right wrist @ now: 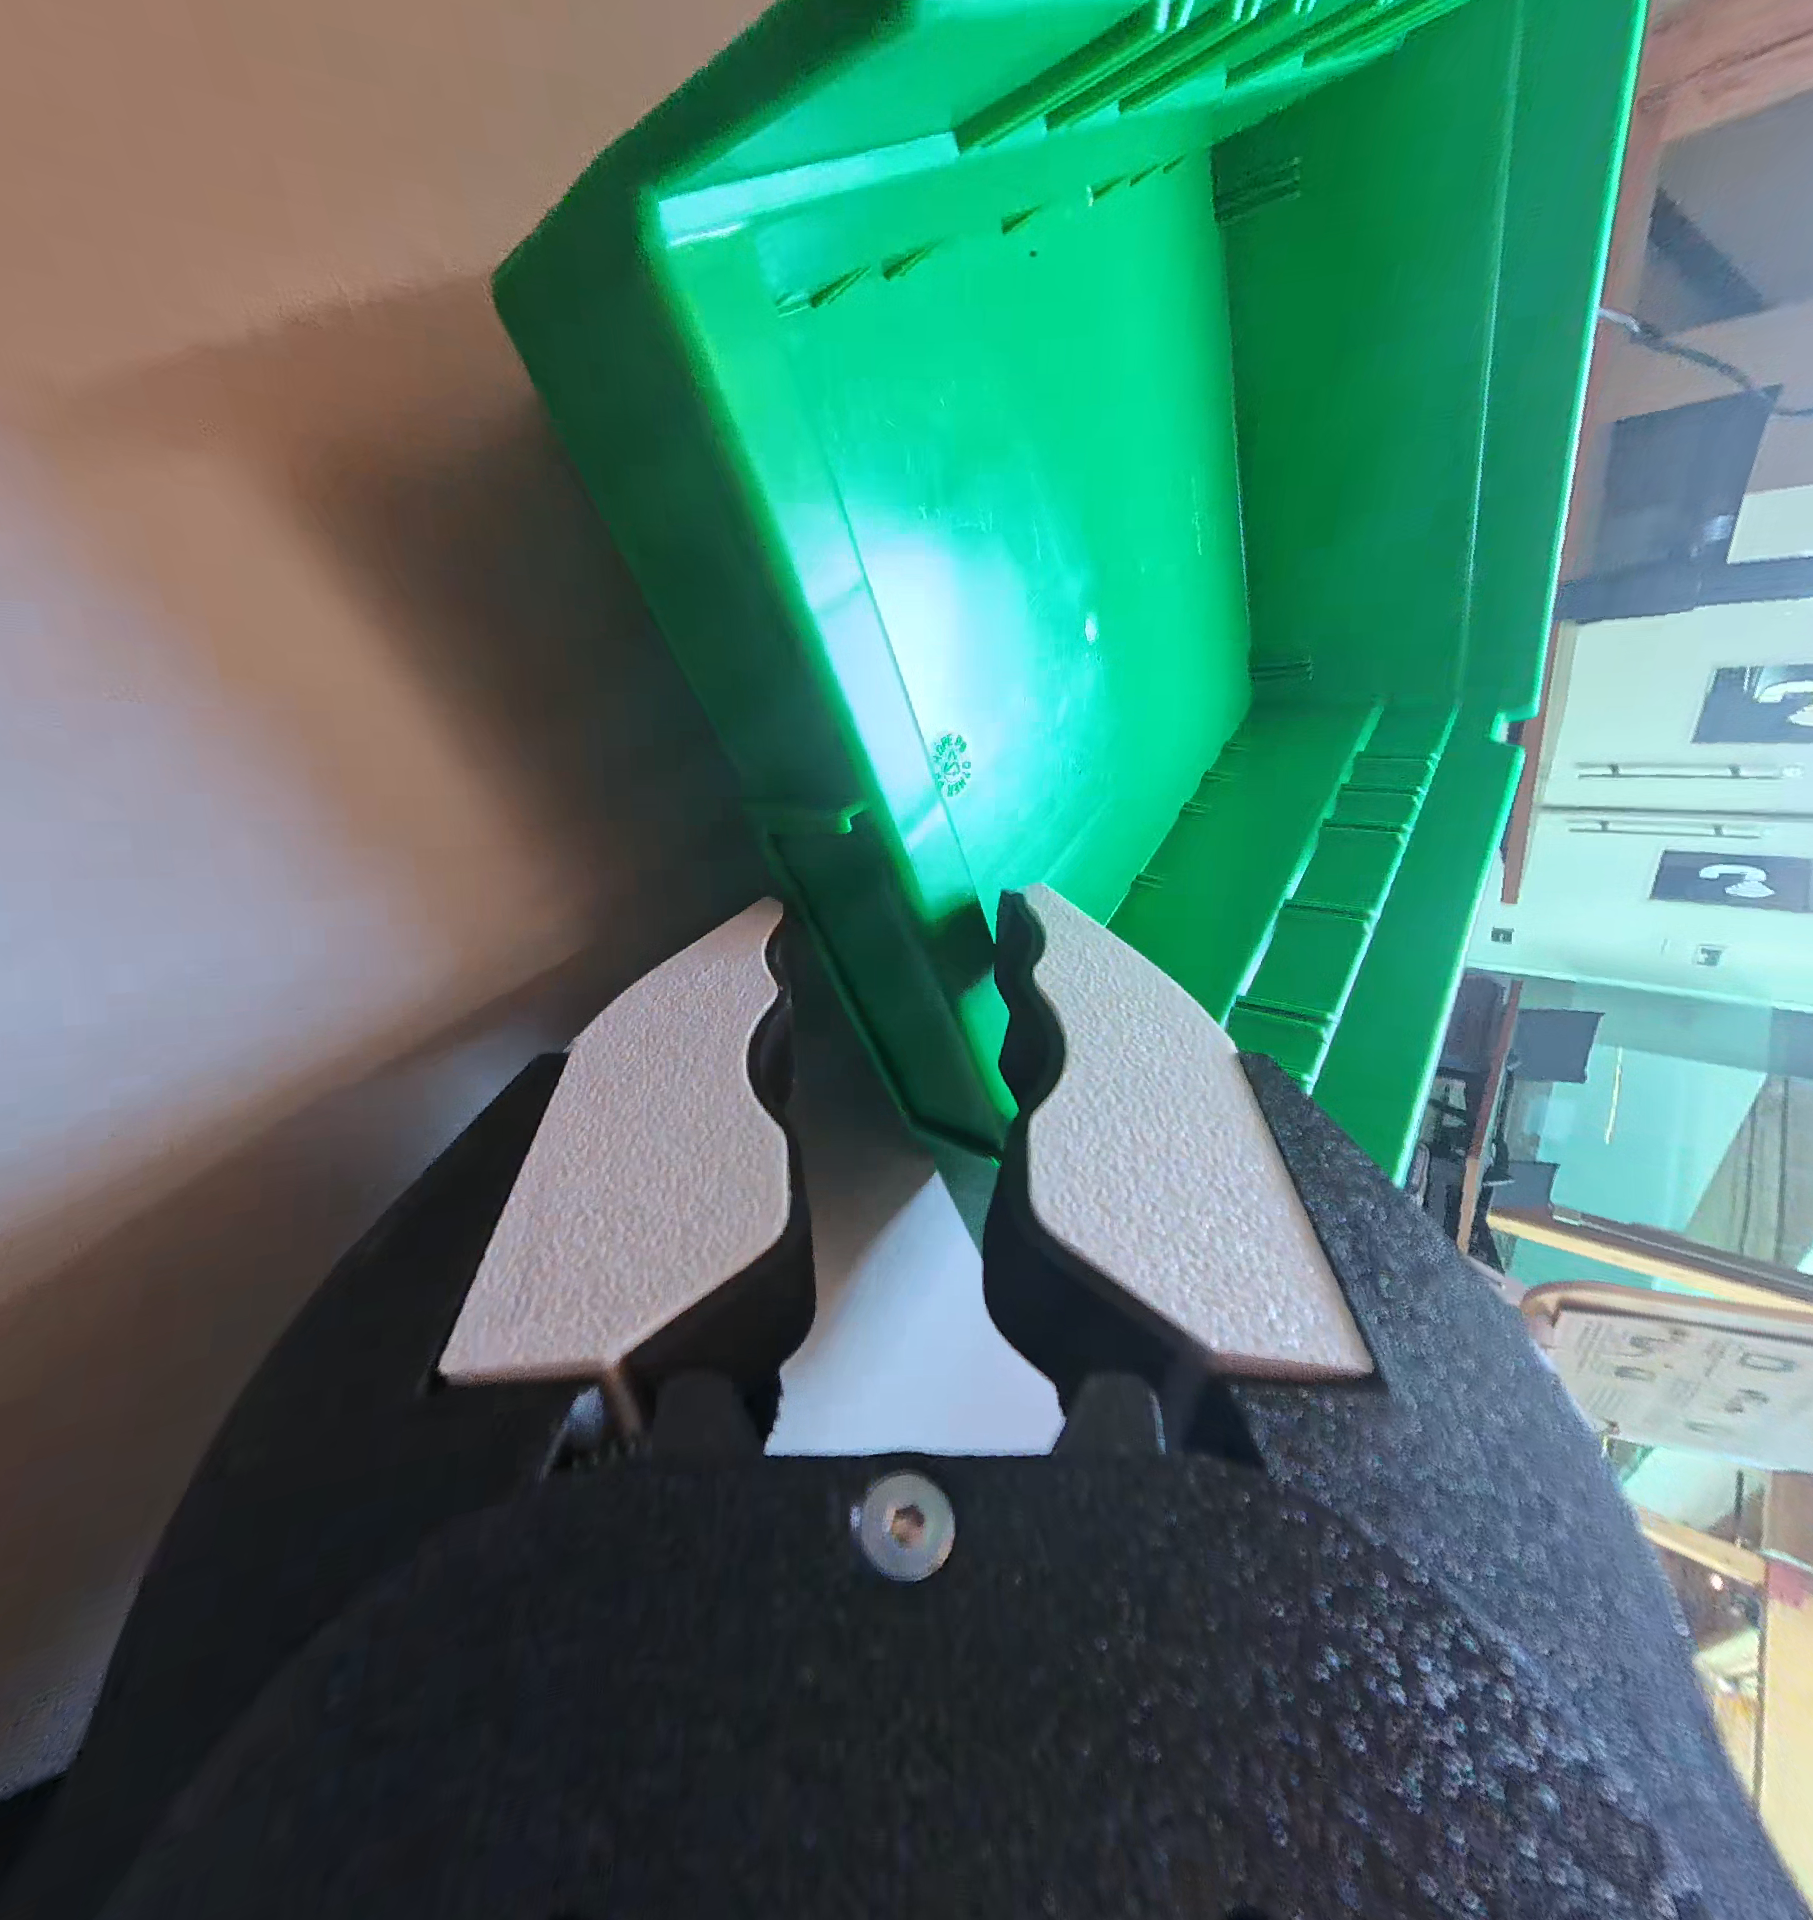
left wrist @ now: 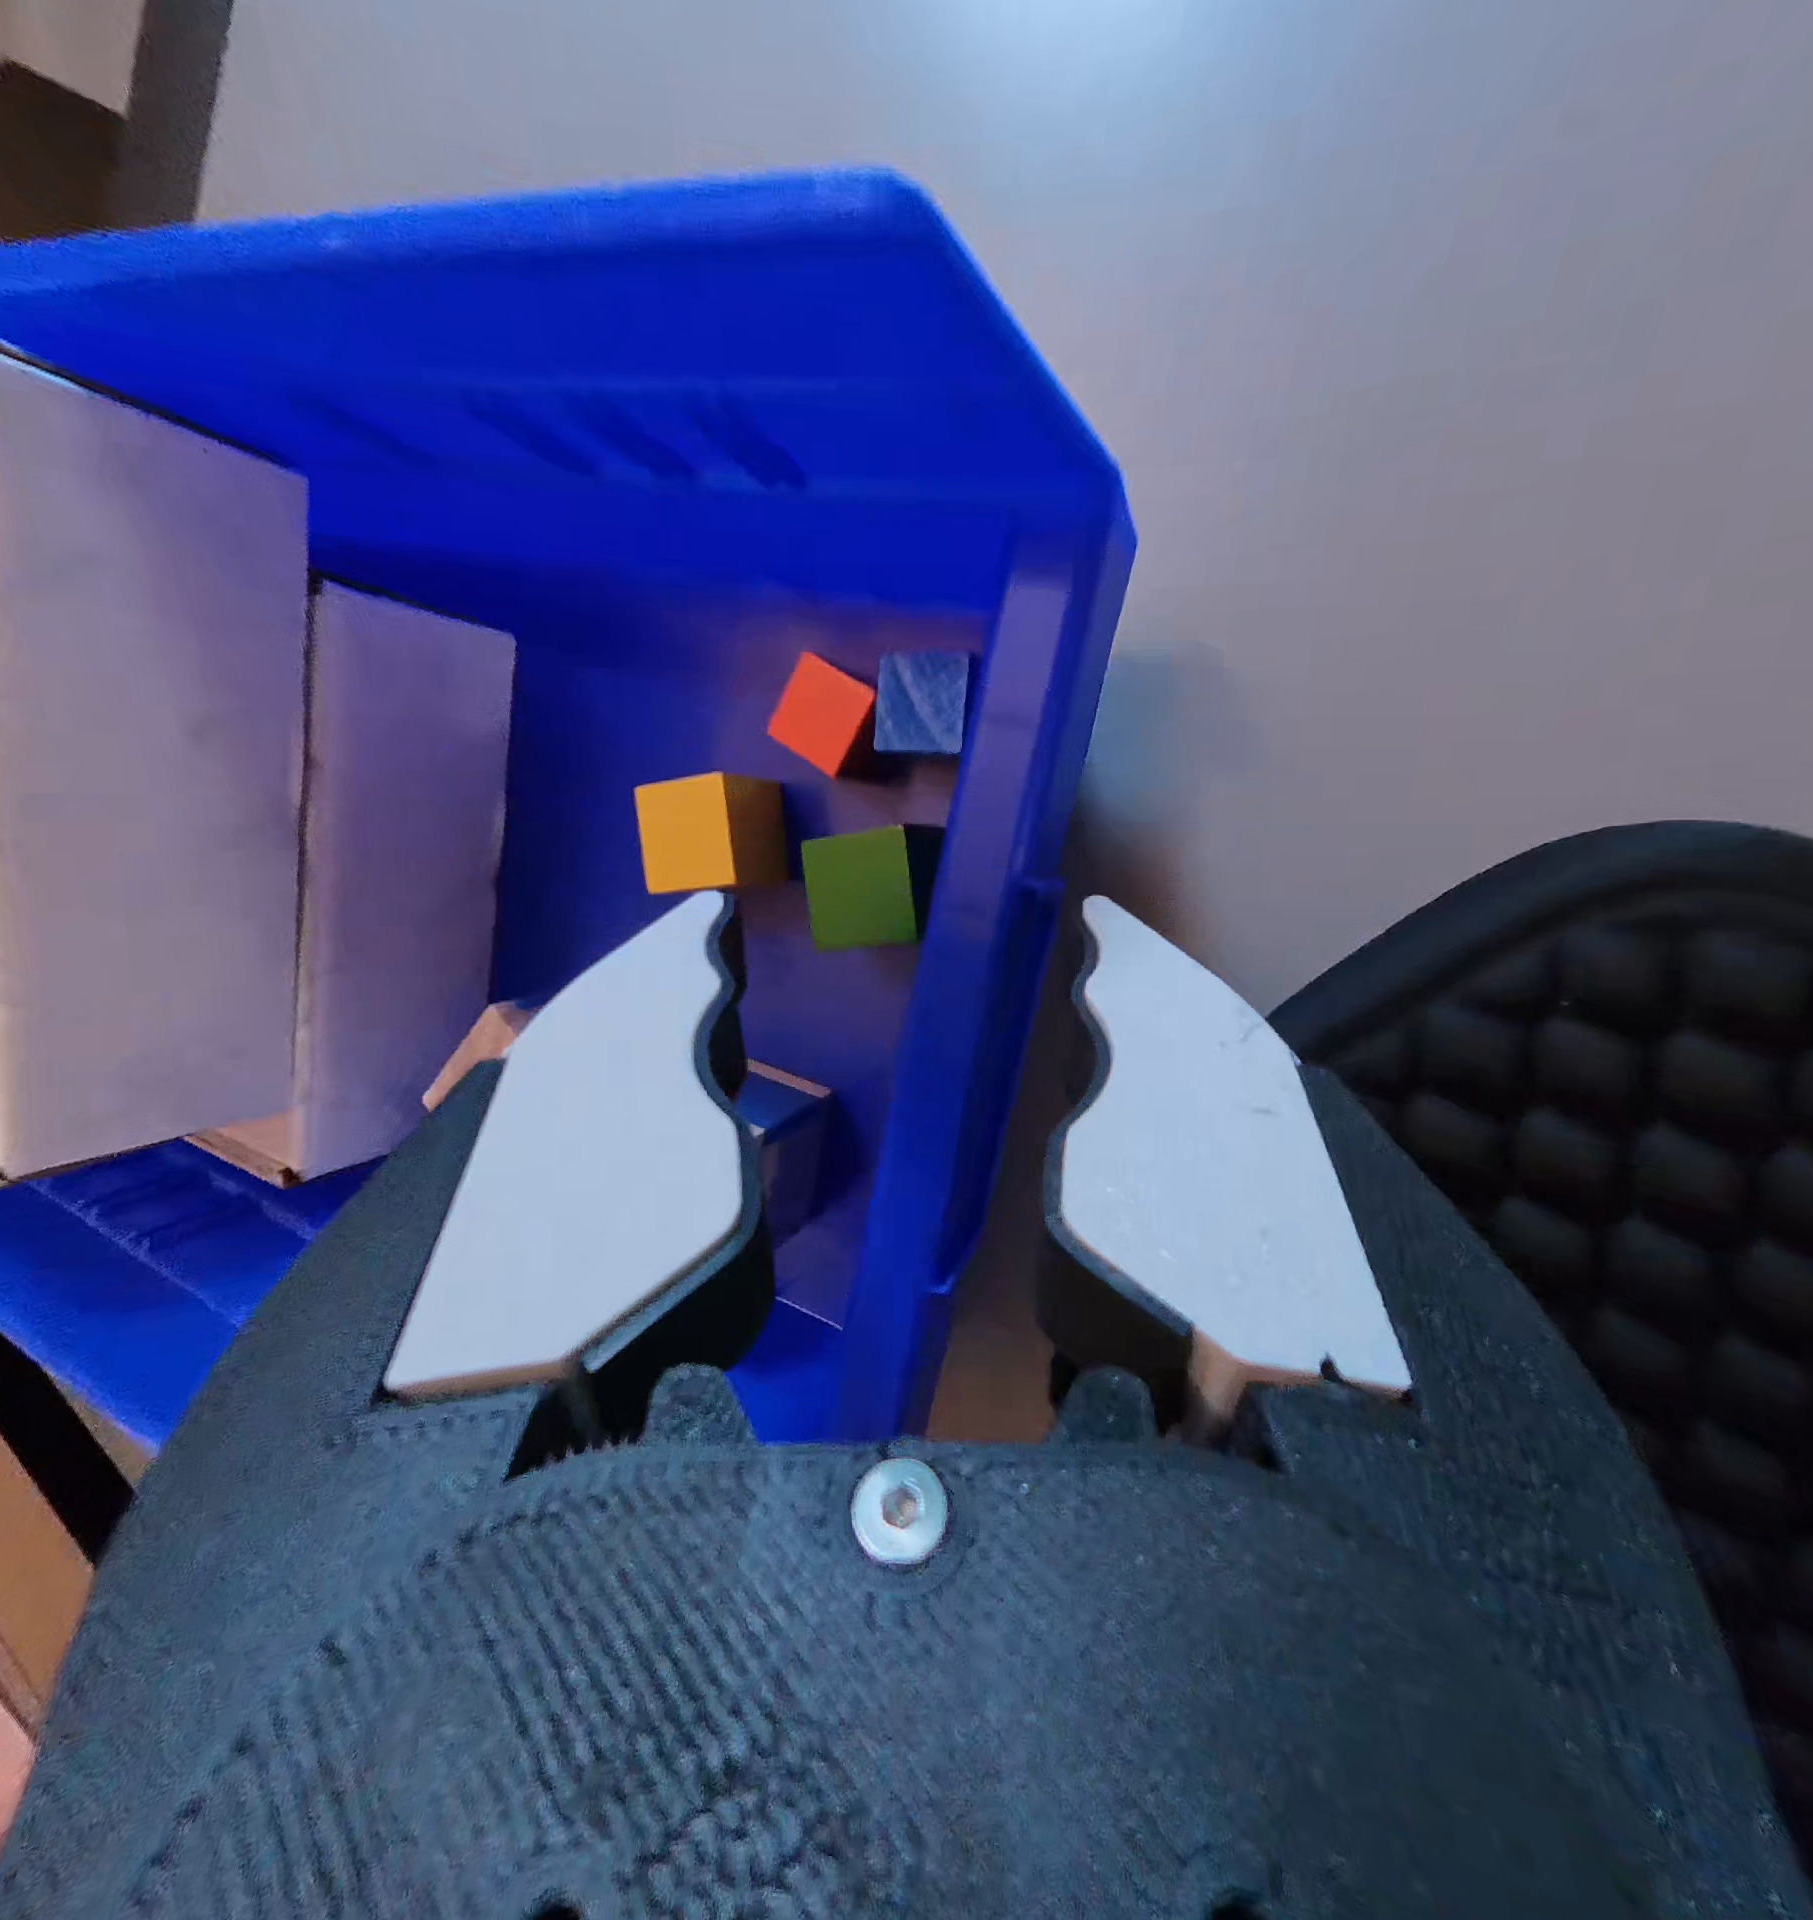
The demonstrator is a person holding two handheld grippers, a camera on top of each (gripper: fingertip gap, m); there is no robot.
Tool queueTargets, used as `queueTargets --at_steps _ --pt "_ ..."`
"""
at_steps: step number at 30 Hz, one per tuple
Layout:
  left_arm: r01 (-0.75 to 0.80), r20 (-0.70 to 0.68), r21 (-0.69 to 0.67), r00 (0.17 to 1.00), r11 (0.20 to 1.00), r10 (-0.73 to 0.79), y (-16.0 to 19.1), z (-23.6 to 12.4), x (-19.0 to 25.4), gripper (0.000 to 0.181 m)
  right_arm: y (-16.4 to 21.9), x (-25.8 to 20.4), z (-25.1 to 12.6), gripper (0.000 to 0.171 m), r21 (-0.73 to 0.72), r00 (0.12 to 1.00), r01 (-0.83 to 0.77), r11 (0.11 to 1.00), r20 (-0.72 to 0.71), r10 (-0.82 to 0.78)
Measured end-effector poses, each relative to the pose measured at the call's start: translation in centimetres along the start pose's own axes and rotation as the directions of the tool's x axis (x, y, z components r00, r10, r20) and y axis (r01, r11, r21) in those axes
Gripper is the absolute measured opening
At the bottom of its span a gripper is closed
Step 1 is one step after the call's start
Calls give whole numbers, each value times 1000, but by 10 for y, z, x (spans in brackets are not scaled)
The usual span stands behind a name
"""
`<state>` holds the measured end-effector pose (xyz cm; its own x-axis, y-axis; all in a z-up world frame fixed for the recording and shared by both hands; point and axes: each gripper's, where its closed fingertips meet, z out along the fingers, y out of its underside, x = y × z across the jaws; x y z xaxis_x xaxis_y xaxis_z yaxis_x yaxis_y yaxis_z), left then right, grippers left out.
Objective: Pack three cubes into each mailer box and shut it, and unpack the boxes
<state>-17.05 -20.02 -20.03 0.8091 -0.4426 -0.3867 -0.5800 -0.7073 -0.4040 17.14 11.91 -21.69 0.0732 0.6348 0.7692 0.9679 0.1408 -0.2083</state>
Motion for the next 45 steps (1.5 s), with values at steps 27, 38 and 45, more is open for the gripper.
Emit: queueTargets --at_steps 27,38,45 --pt "54 90 -33 995 998 -51 -14 44 -8 29 -88 3 -57 52 566 867 -492 662 386 314" --pt "21 164 8 986 1000 -22 -21 67 -50 30 -96 6 -66 46 557 710 -703 441 585 393" --pt "69 73 166 994 984 -82 -28 37 -75 39 -94 6 -65 42 554 703 -710 434 584 405"
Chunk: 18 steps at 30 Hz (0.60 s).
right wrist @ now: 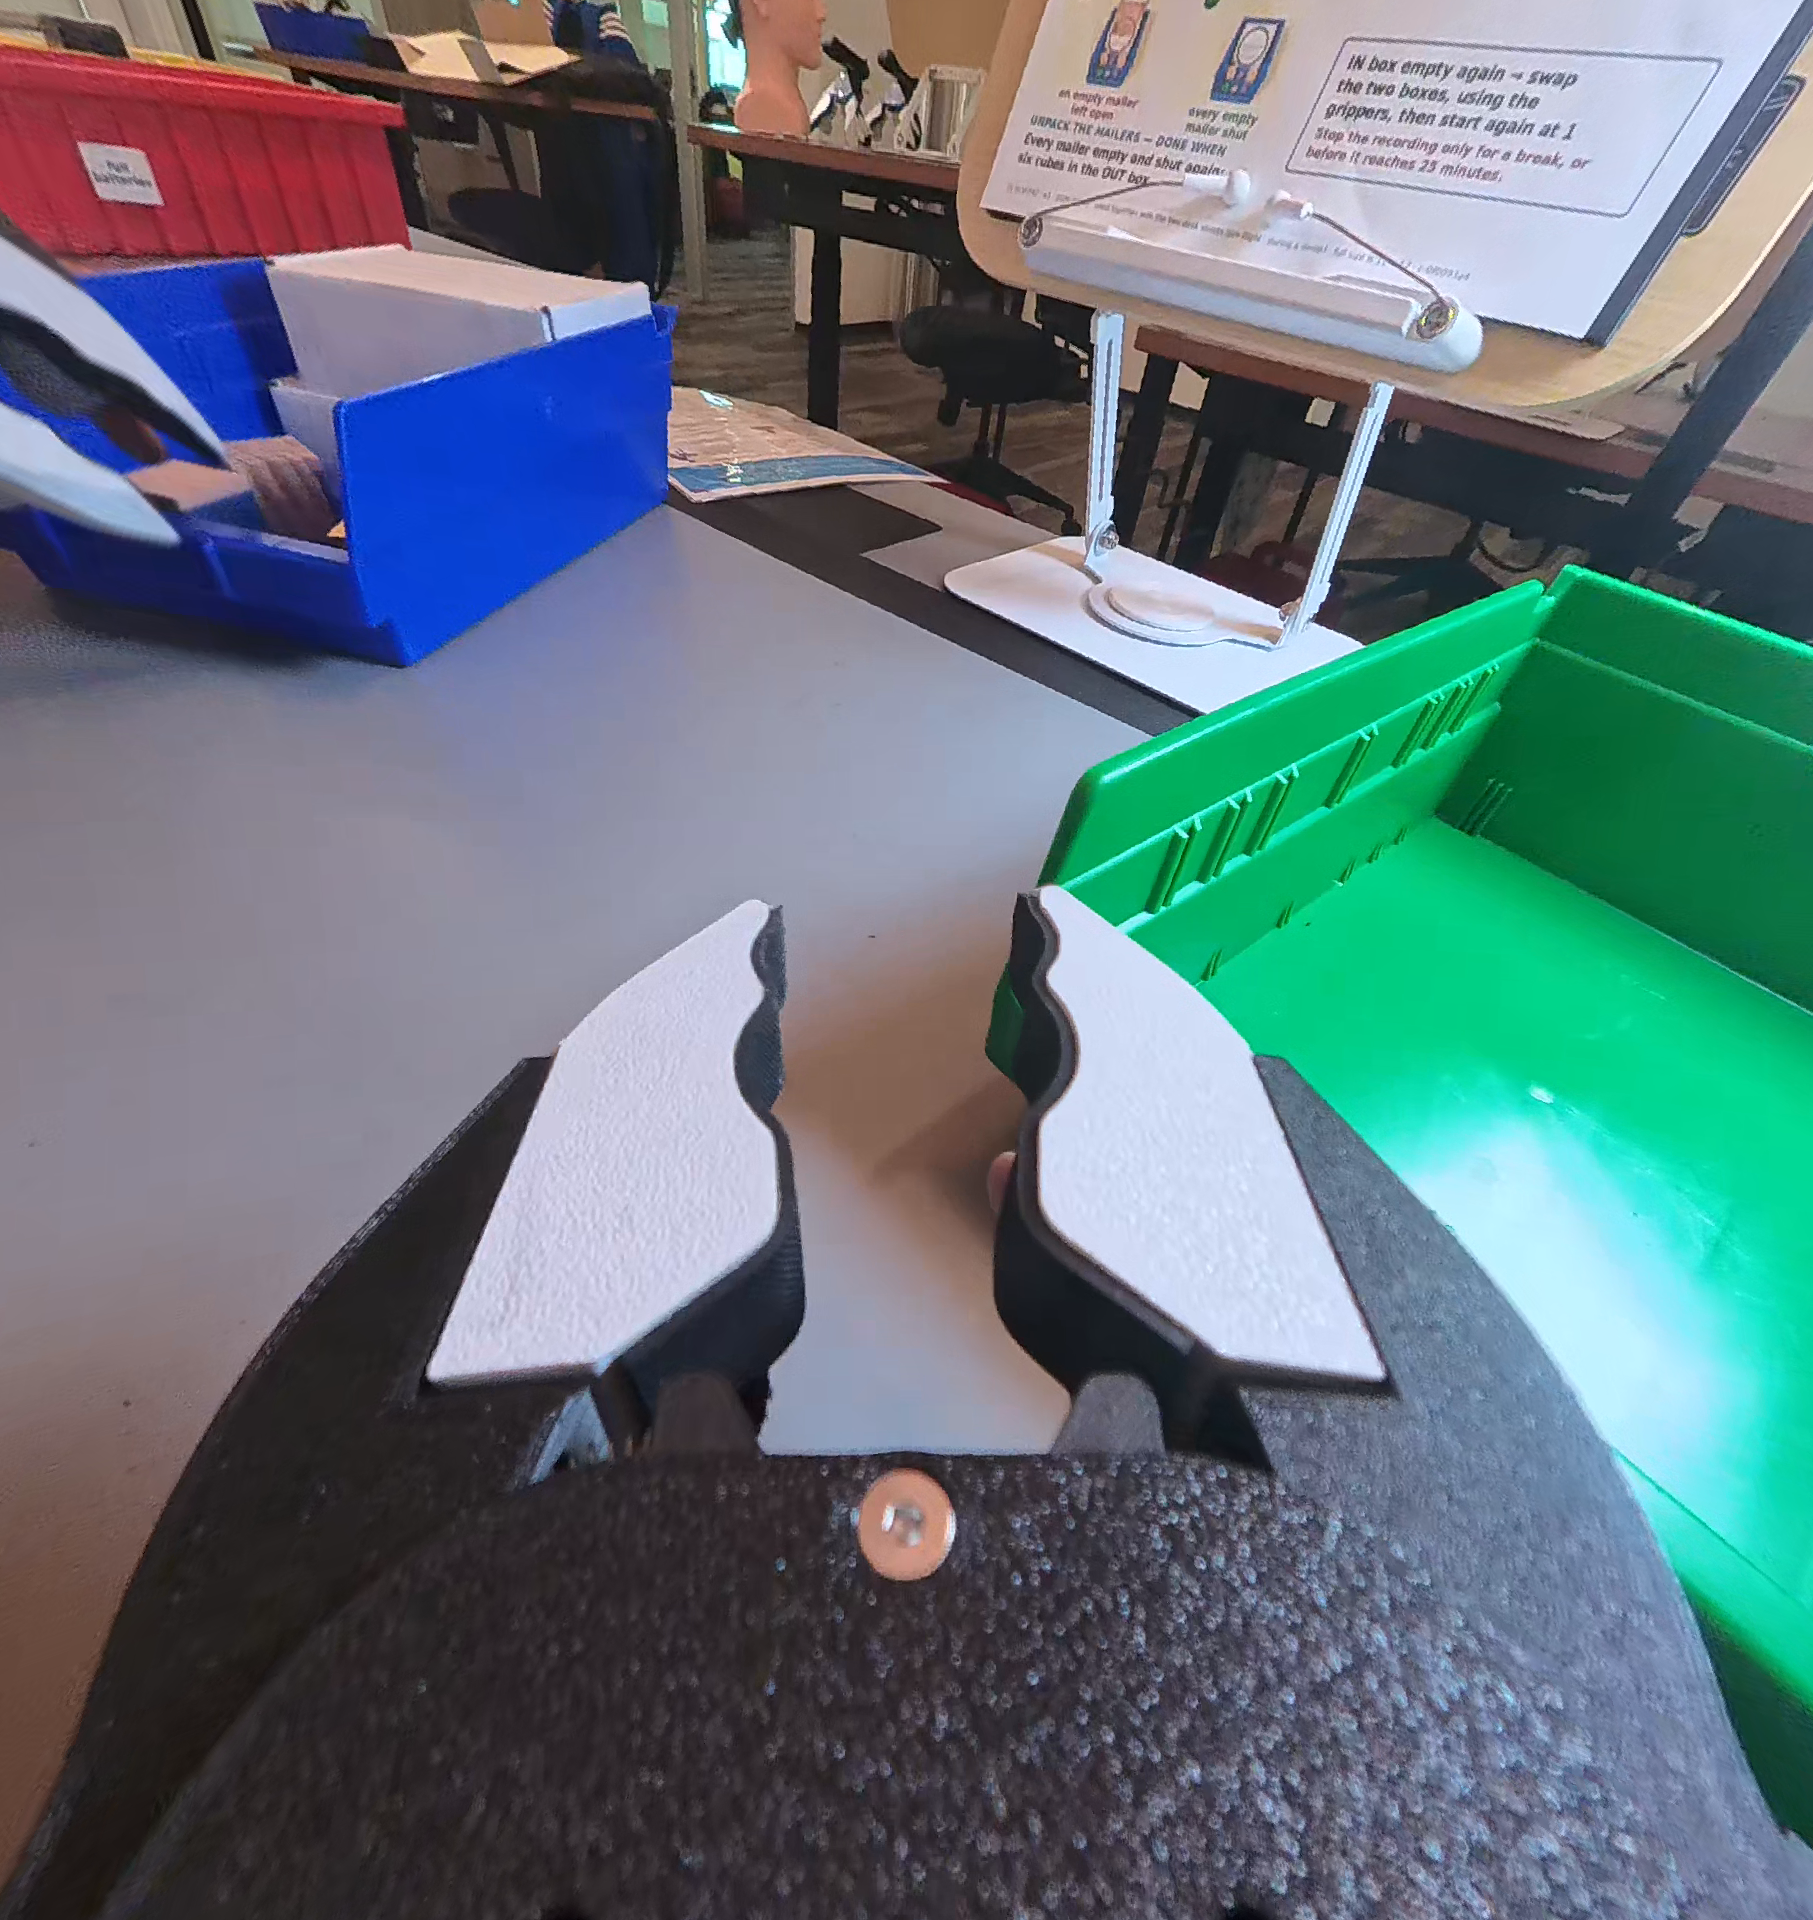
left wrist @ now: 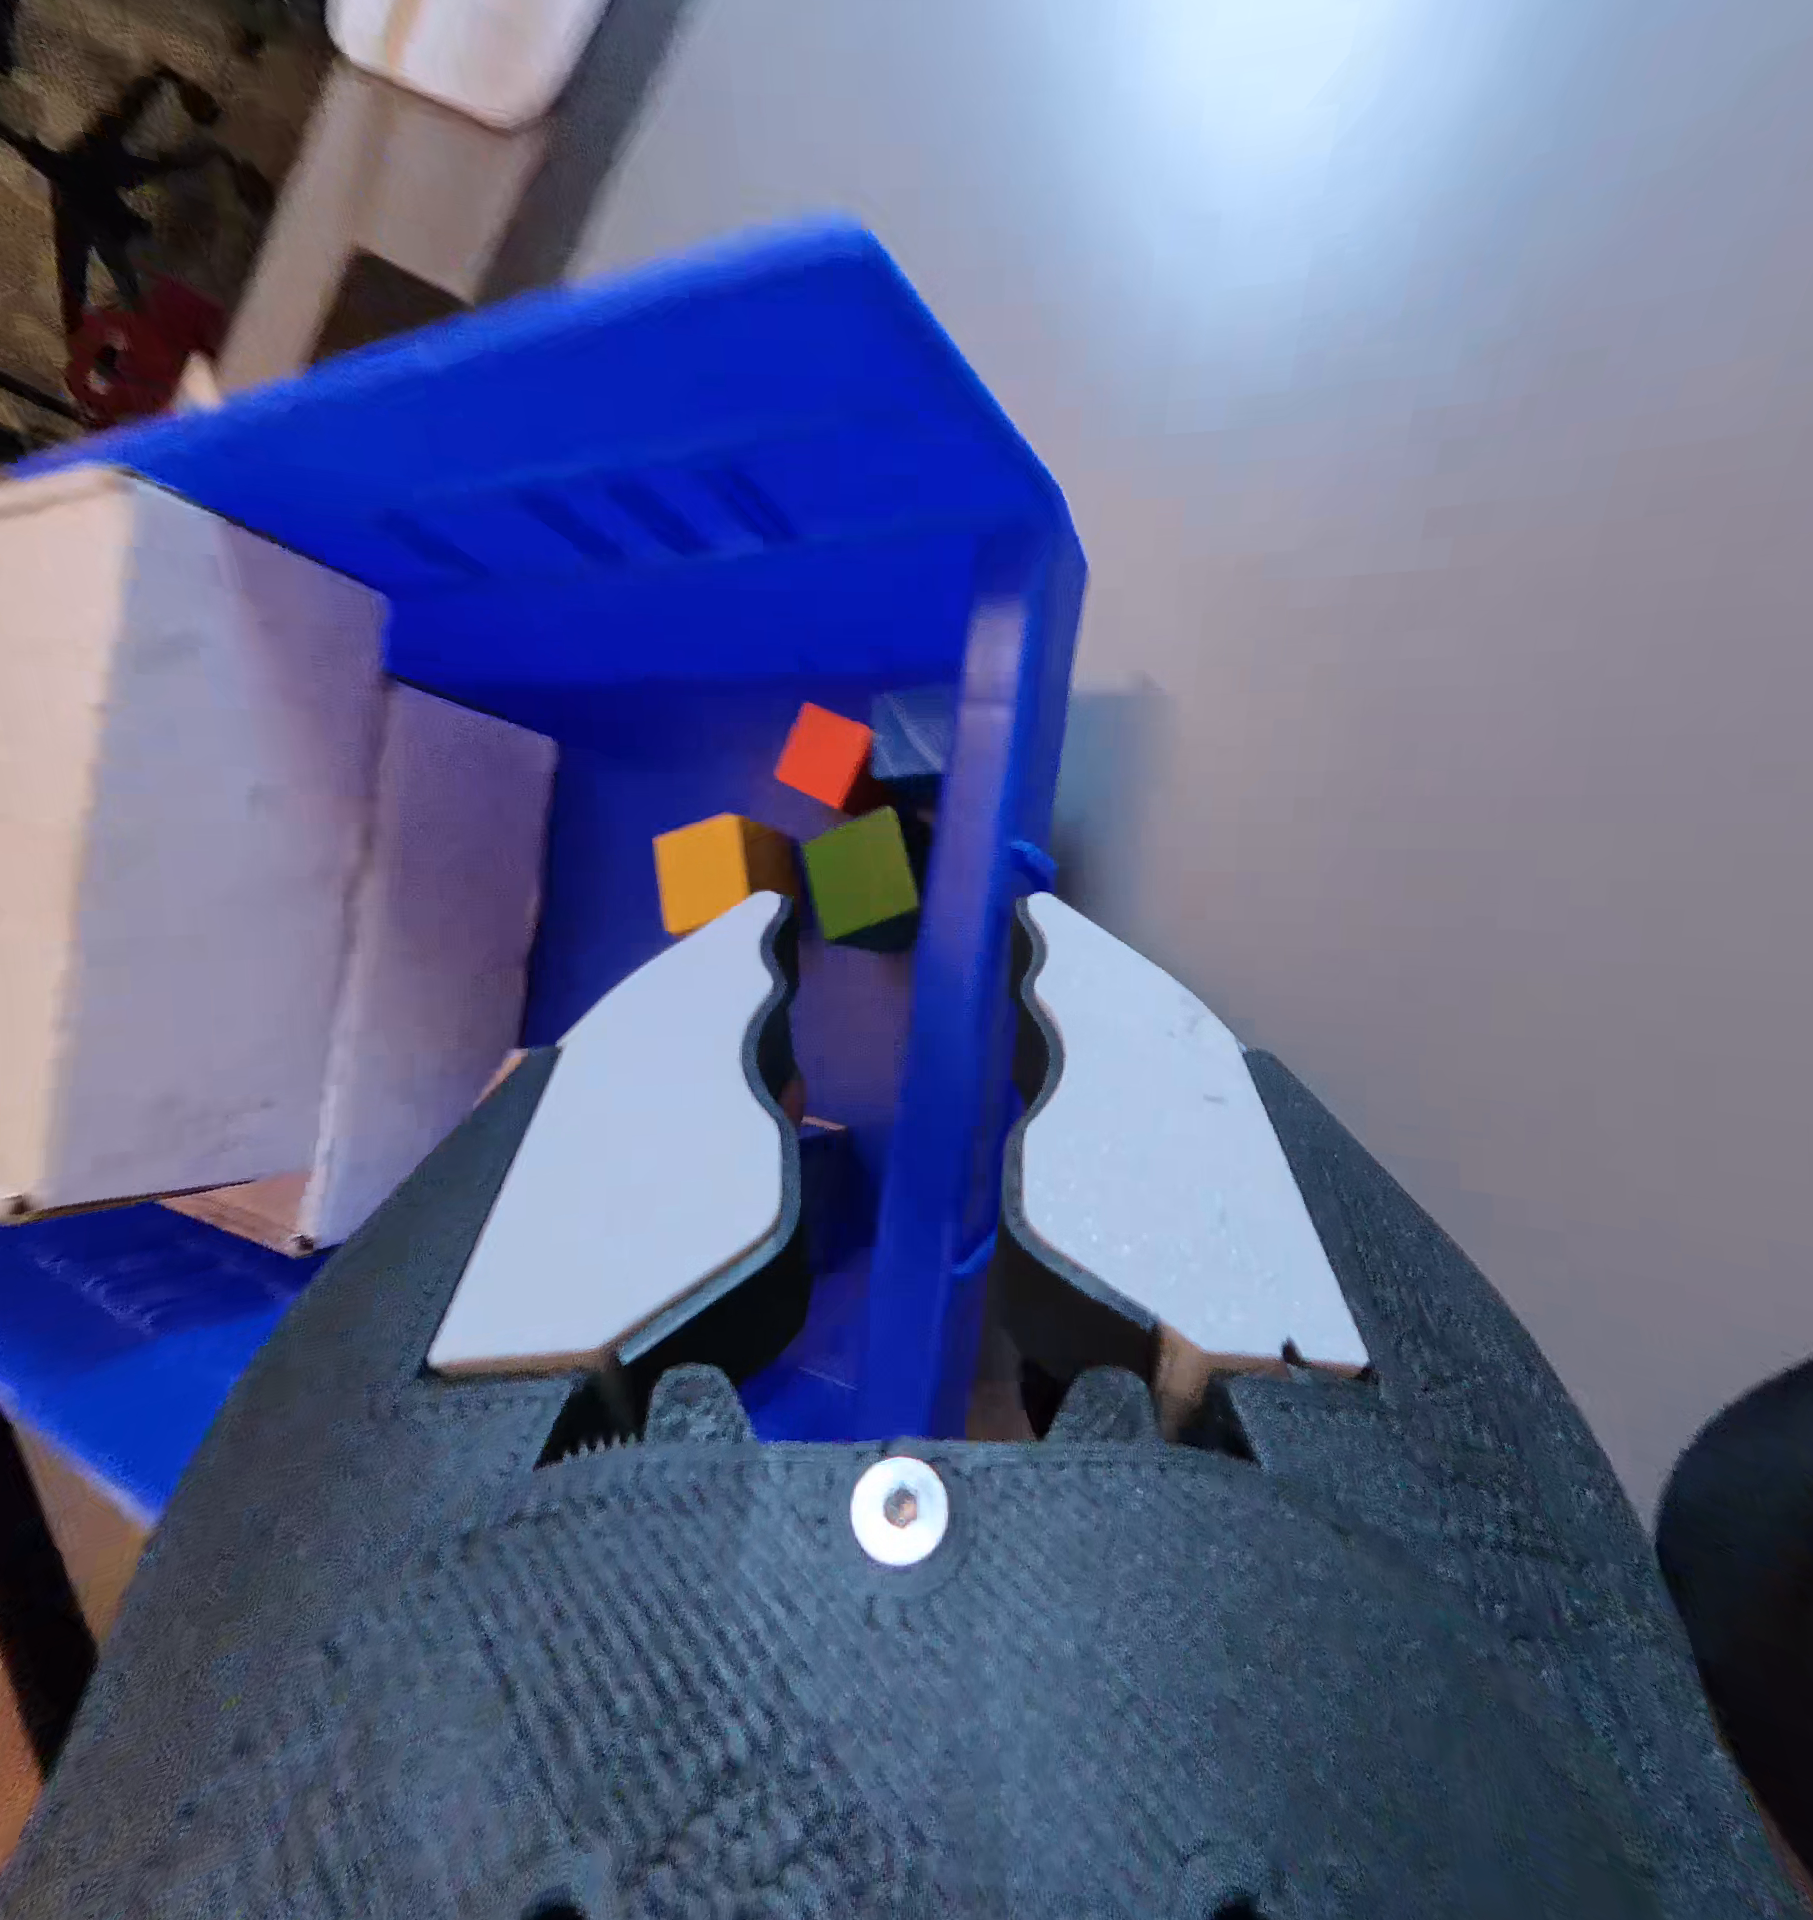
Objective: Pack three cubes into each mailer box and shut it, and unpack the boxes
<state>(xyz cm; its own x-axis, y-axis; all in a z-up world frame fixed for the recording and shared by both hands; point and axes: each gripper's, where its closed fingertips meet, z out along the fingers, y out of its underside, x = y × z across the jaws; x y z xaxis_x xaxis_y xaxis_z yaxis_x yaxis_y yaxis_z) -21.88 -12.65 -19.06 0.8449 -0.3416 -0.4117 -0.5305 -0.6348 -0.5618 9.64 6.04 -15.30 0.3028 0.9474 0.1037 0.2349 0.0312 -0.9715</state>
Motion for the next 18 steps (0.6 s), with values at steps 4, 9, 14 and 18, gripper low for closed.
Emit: queueTargets --at_steps 4,9,14,18 --pt "126 113 93 984 988 -136 -23 -37 -55 43 2 -1 2 39 -3 1000 -19 1000 10 19" --pt "107 386 -11 918 994 -94 -18 -39 -141 56 5 -4 2 36 -19 1000 8 1000 8 -8" --pt "5 462 -227 881 974 103 5 10 -170 73 5 -4 0 33 -22 998 58 998 -8 -58" --pt "-112 459 -368 841 923 286 18 50 -175 67 10 -8 1 24 -52 996 89 995 11 -89"
